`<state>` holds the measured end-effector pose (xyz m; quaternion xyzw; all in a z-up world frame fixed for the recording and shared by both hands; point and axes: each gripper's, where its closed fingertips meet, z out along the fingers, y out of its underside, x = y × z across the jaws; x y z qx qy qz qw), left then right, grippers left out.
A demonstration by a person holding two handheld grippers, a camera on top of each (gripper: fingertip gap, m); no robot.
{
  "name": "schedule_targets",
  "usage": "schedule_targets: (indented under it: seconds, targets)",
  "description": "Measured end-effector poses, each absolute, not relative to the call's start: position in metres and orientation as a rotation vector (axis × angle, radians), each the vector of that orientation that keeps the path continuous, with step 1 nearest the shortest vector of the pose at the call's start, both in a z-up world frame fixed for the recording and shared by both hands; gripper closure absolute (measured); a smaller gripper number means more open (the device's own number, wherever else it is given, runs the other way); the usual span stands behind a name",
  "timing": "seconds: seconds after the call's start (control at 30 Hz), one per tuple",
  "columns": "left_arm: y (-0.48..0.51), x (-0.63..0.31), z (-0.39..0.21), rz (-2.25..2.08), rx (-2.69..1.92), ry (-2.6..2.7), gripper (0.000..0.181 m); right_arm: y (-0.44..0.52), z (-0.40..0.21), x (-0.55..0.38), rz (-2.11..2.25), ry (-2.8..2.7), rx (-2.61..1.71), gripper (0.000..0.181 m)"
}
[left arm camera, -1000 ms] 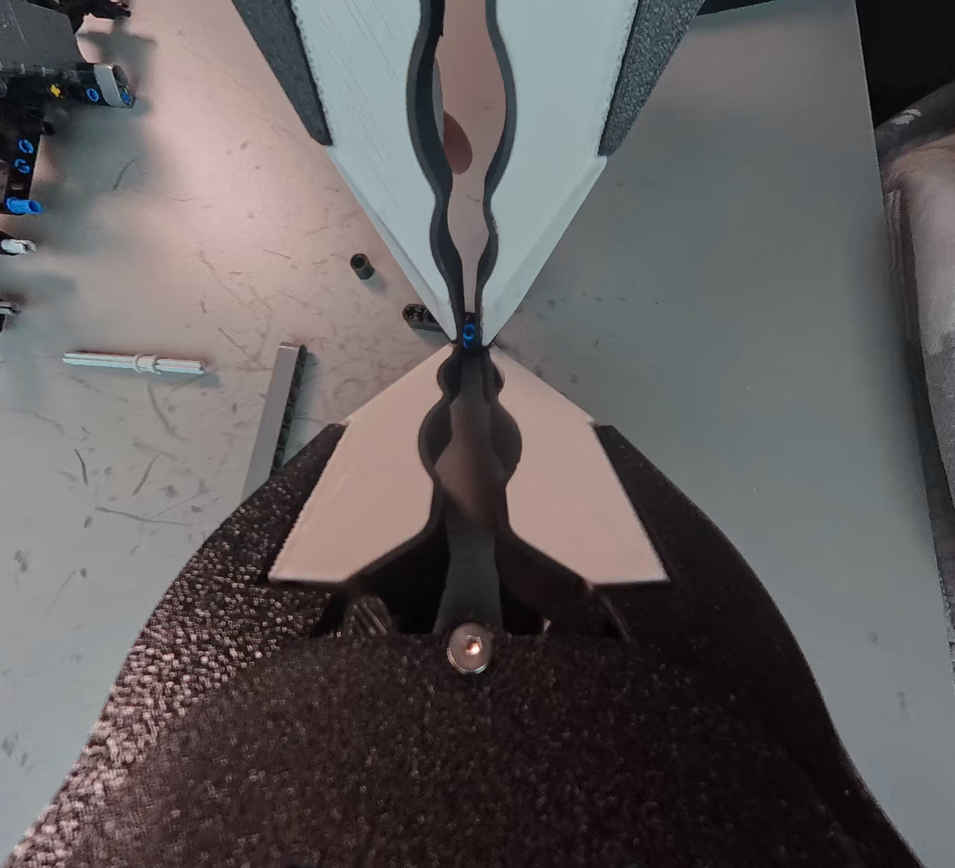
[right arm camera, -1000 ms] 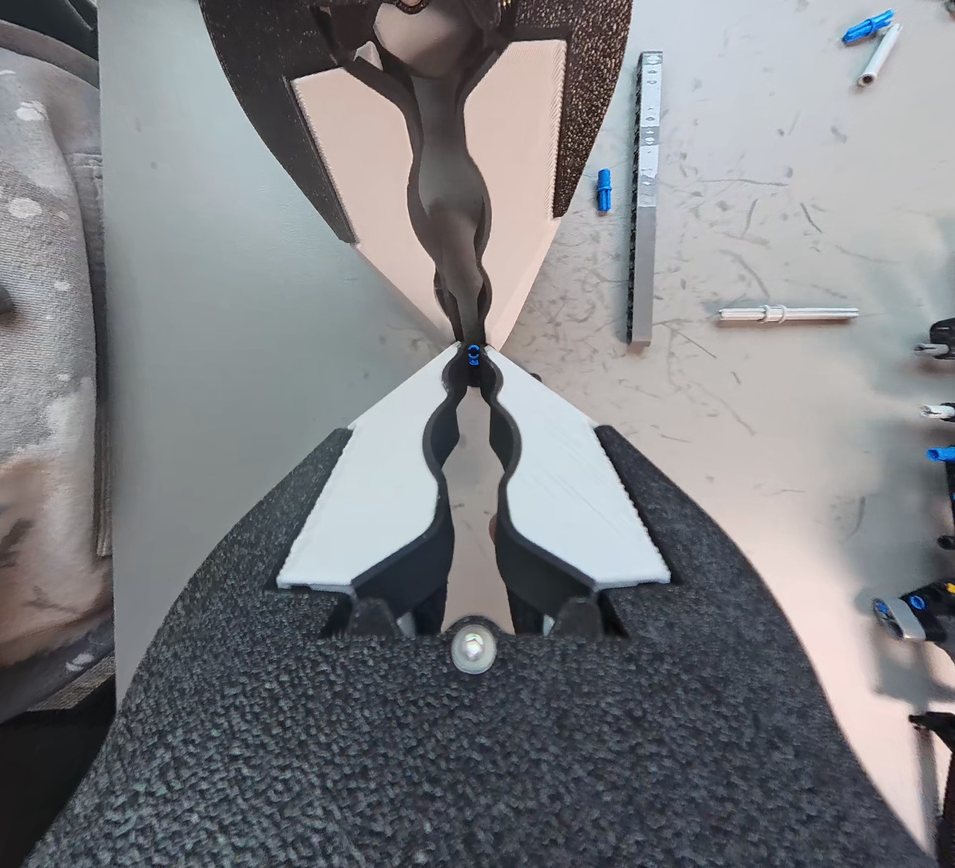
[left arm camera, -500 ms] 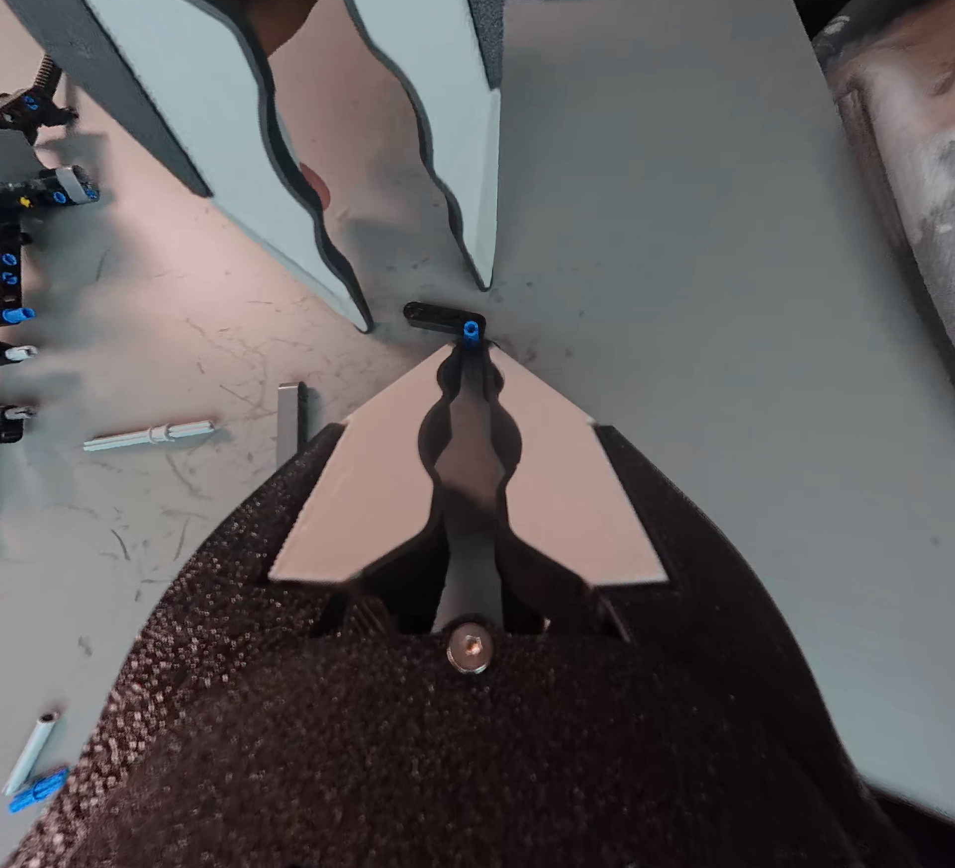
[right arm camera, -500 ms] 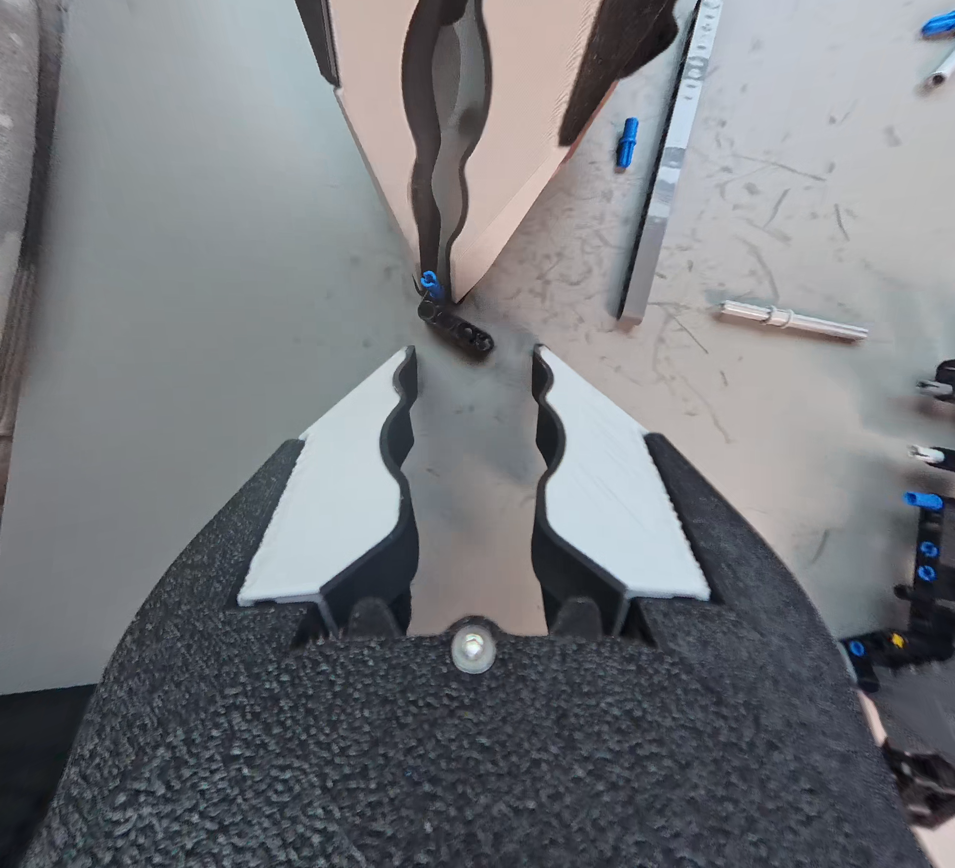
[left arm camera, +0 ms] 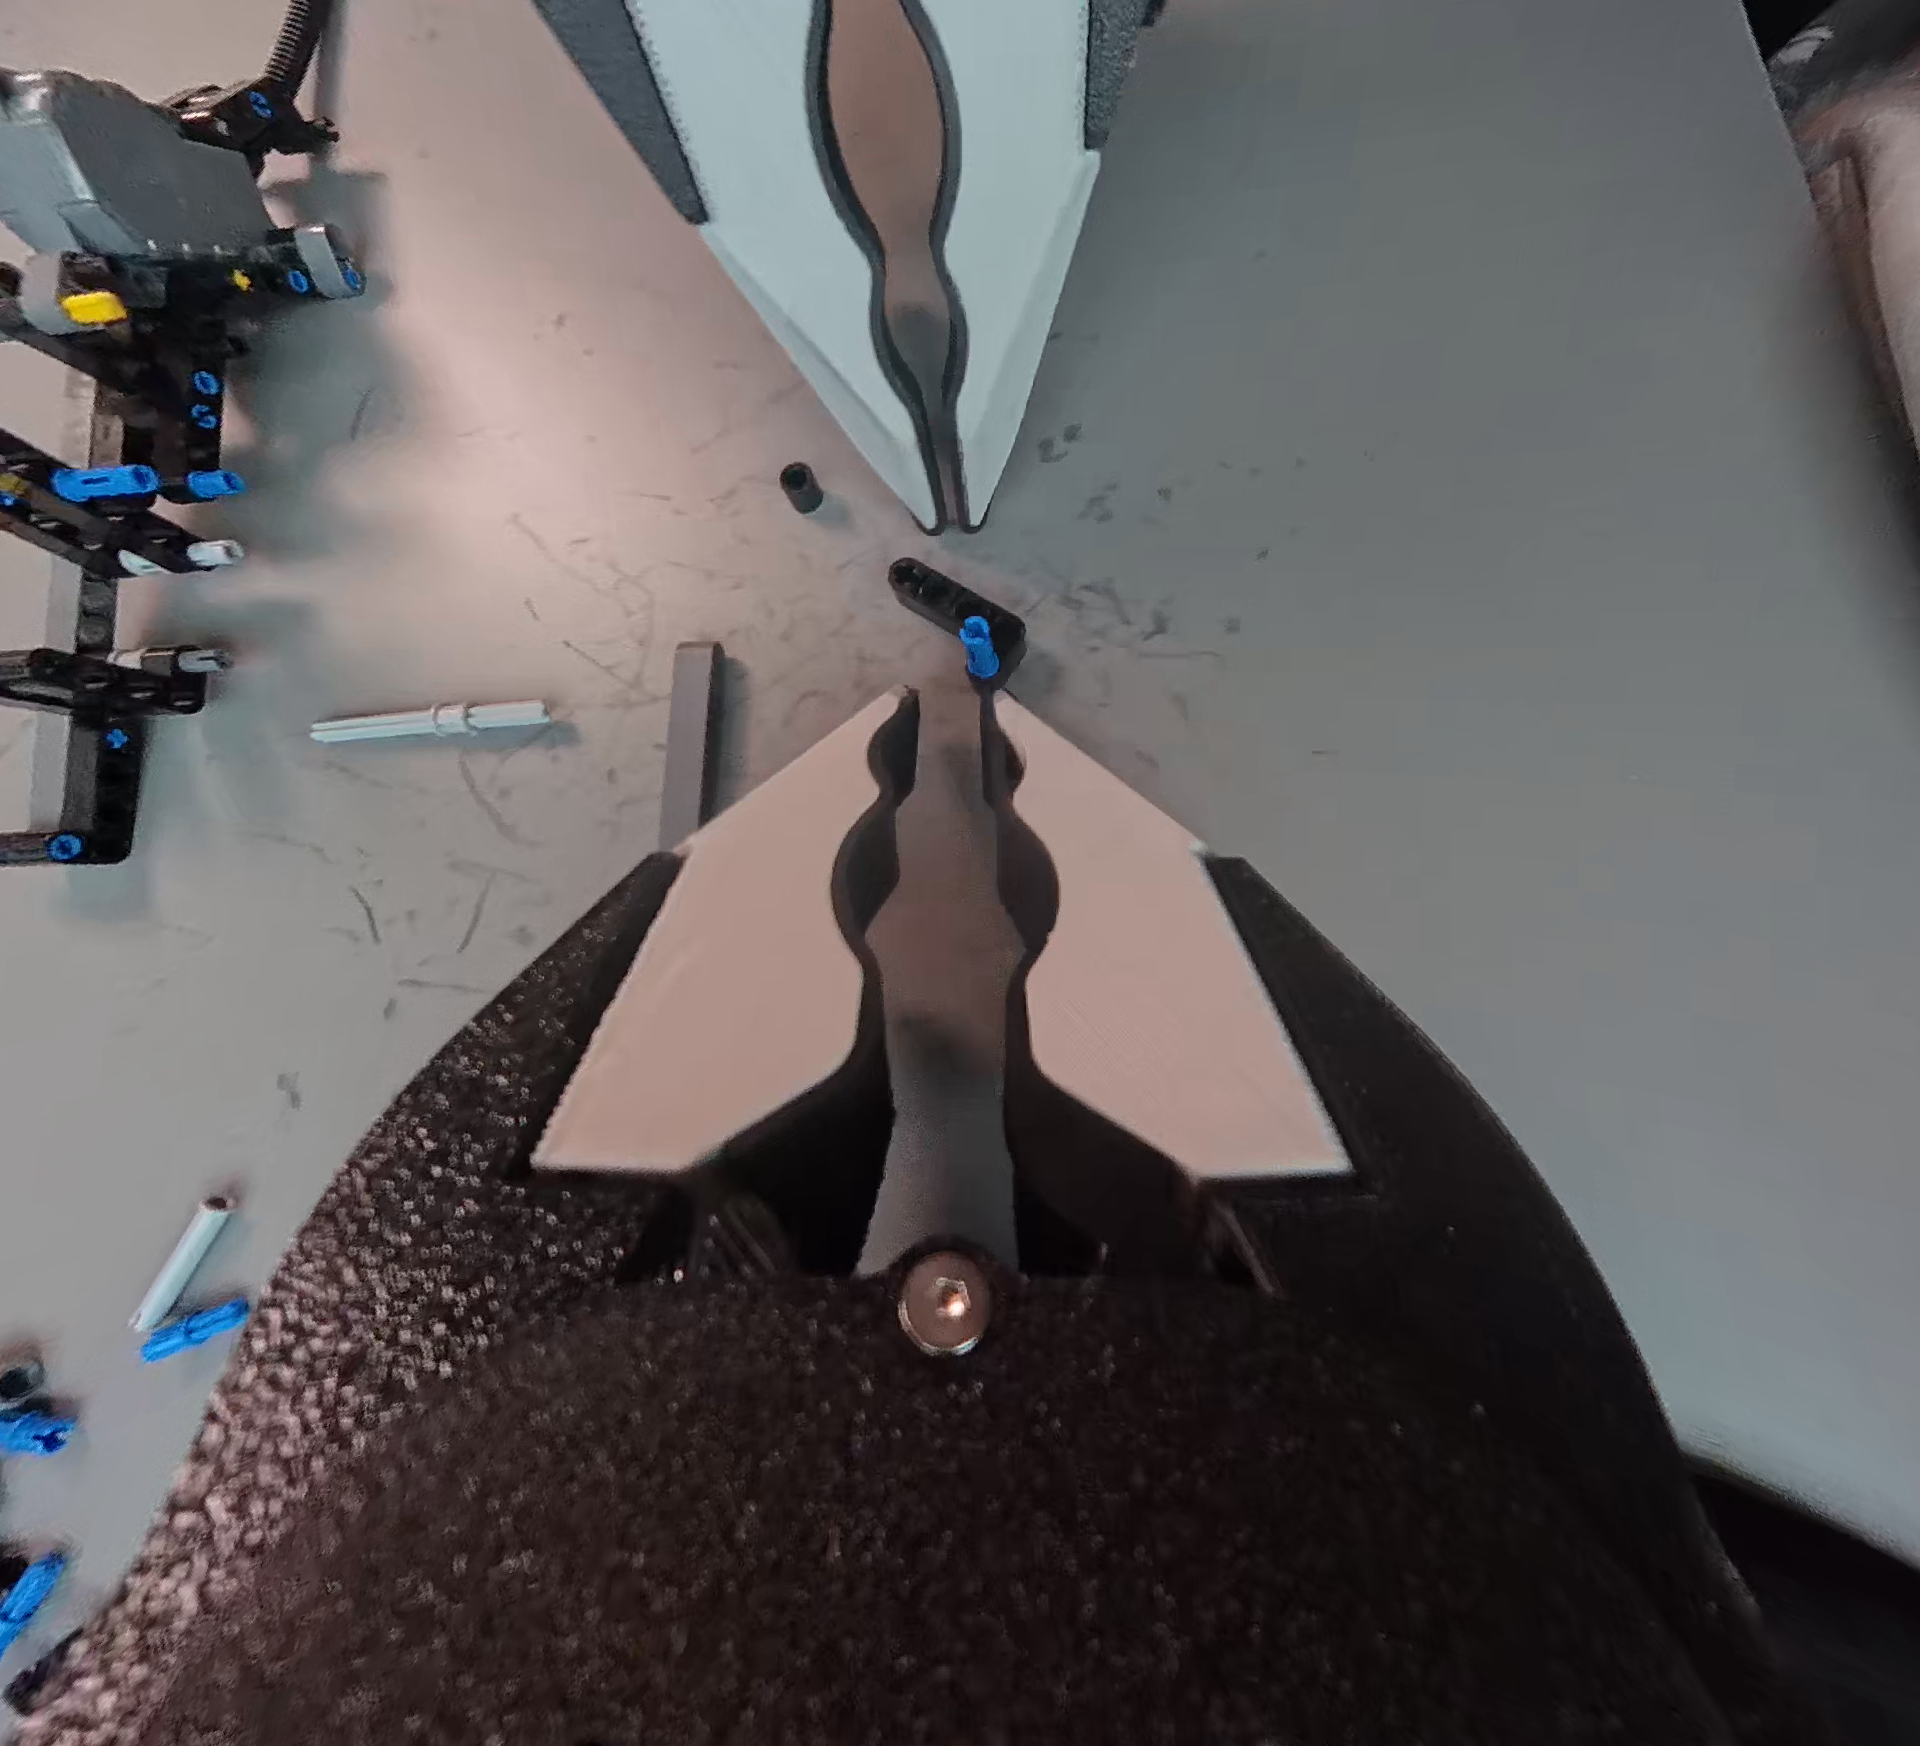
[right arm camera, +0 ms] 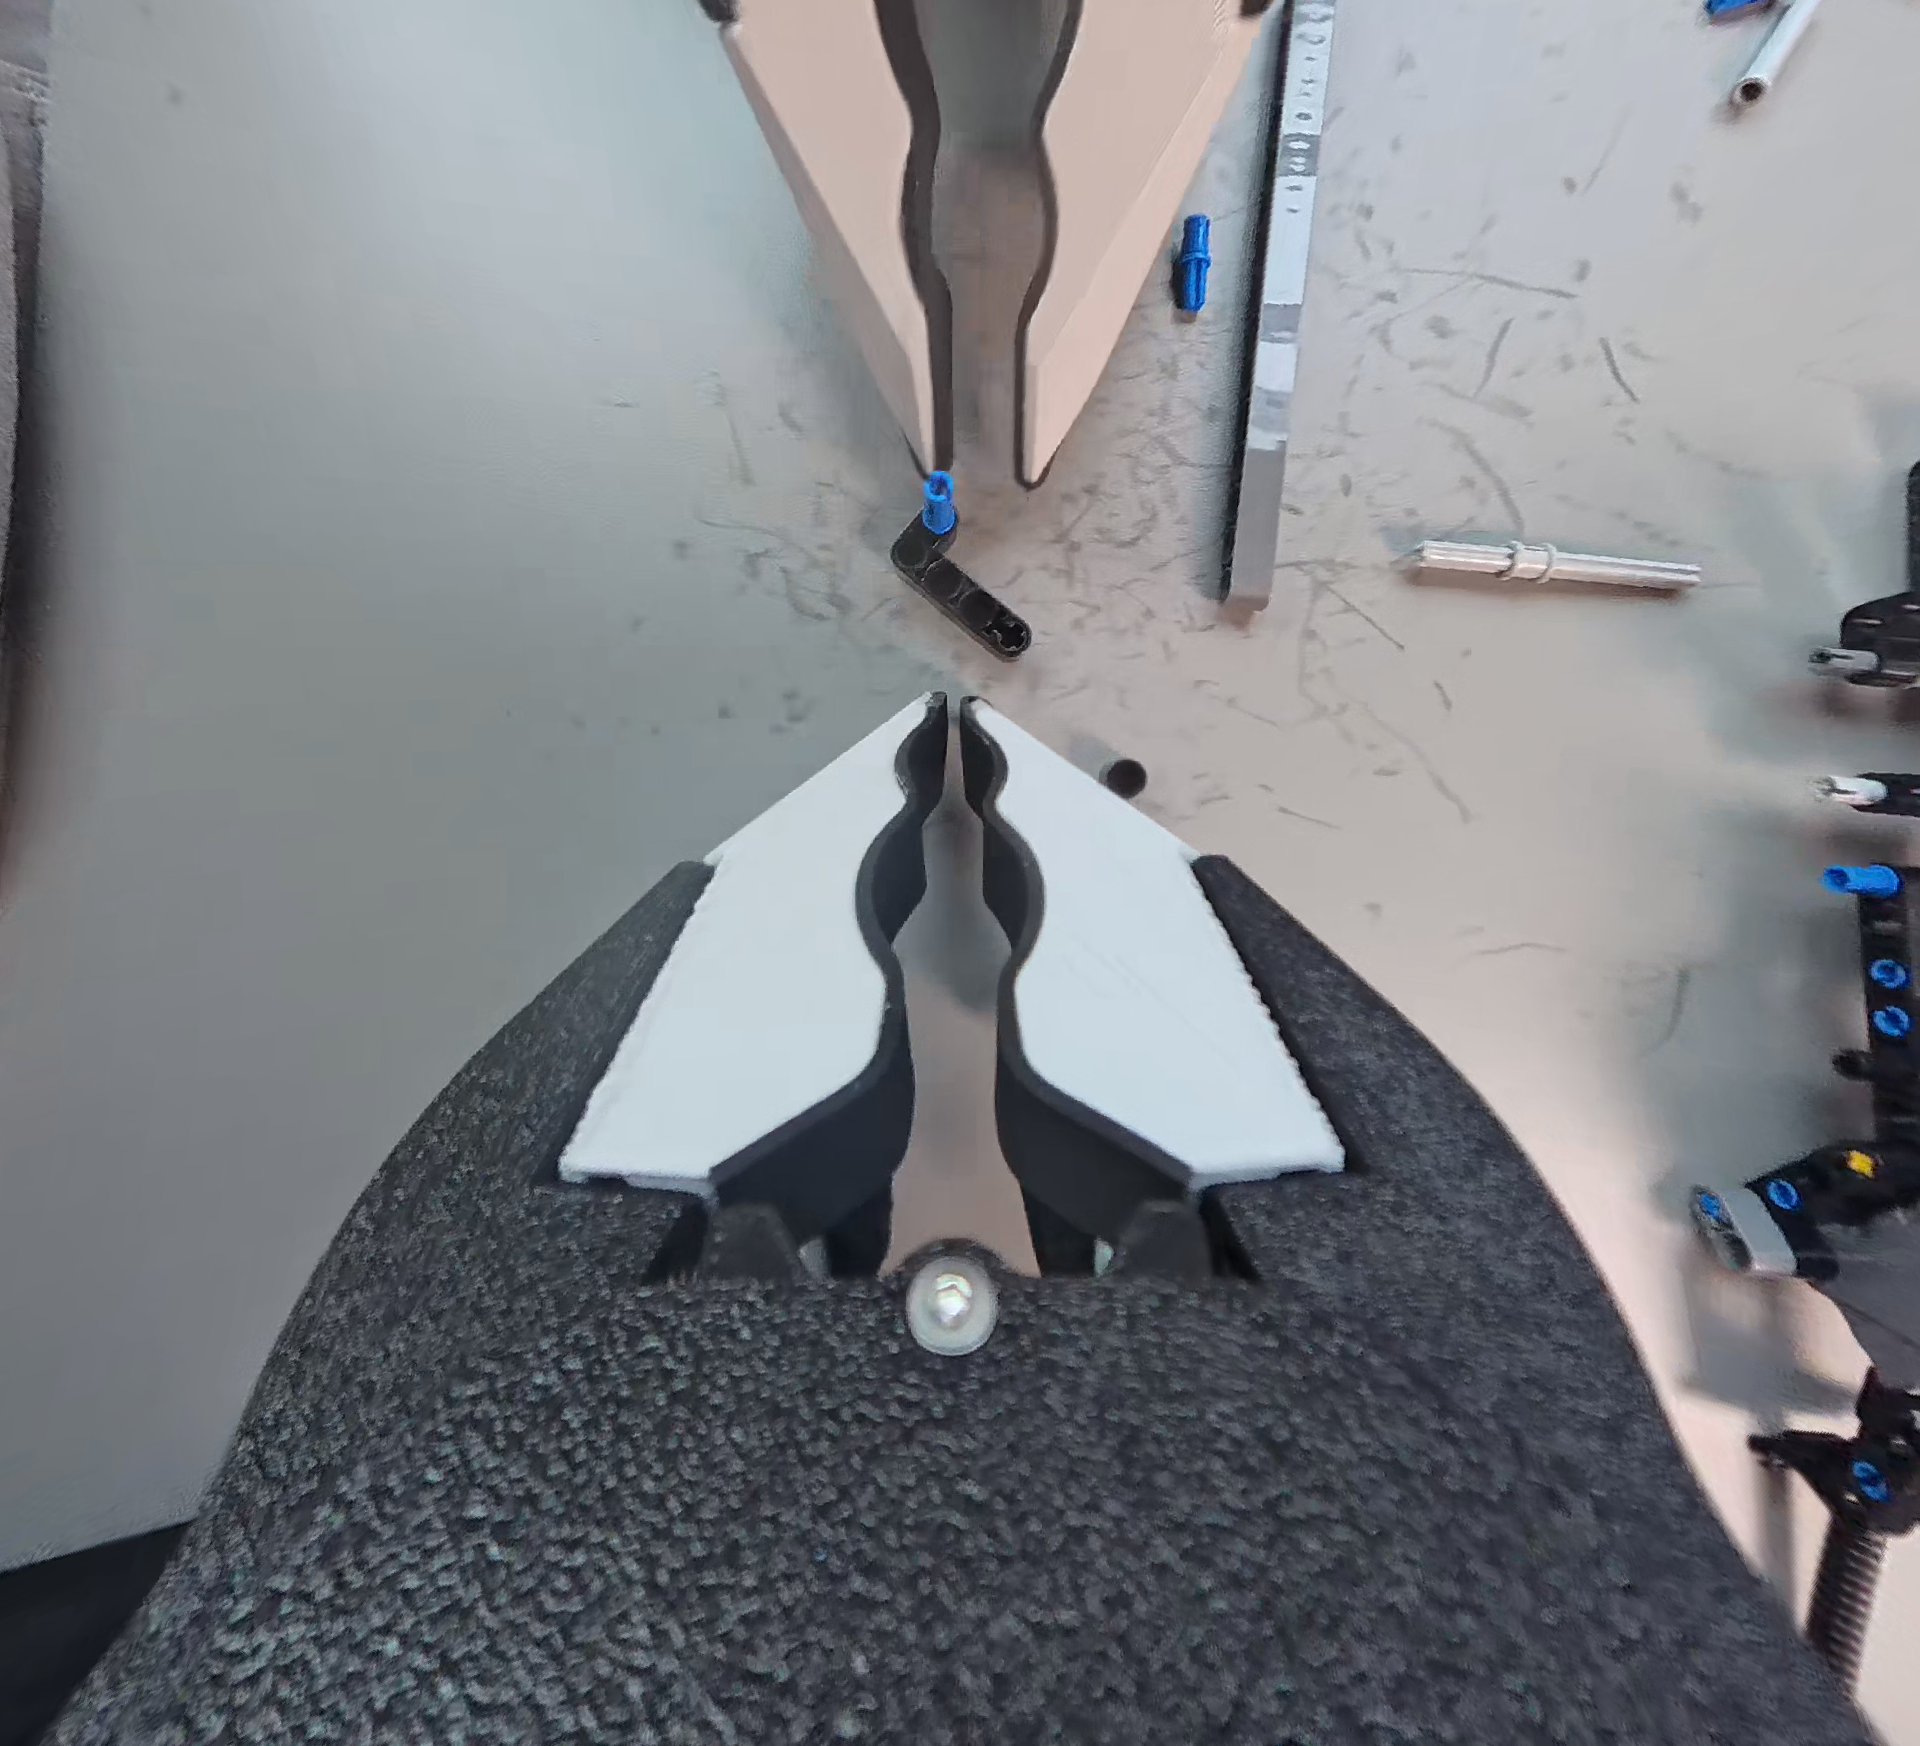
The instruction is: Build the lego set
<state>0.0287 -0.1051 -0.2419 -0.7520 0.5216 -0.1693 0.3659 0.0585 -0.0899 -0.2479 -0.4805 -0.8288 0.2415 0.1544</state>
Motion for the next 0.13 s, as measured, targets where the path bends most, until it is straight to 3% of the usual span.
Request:
schedule_targets:
  seconds: [0.03,0.13]
  targets:
    - [-0.104,0.025,-0.238,-0.428,-1.934,1.318,0.167,-0.09,-0.248,0.059,0.692,-2.372,-1.372,0.178]
    - [-0.091,0.004,-0.219,-0.366,-1.938,1.175,0.165,-0.087,-0.244,0.06,0.719,-2.343,-1.369,0.17]
